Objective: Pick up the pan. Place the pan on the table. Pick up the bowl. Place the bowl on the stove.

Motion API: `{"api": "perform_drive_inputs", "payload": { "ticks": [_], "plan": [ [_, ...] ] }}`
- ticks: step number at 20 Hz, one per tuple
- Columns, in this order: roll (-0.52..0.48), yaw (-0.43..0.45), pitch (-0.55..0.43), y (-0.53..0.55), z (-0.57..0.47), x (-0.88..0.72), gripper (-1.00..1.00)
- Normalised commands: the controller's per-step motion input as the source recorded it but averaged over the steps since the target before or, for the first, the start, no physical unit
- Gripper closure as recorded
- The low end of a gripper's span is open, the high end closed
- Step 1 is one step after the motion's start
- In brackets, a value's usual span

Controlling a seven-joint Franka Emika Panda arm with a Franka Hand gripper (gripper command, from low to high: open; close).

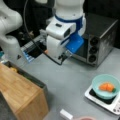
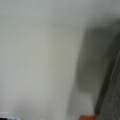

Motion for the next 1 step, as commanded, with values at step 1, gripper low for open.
{"api": "perform_drive_inputs", "payload": {
  "ticks": [1],
  "plan": [
    [-0.043, -0.035, -0.135, 0.17, -0.17, -0.23, -1.00]
  ]
}}
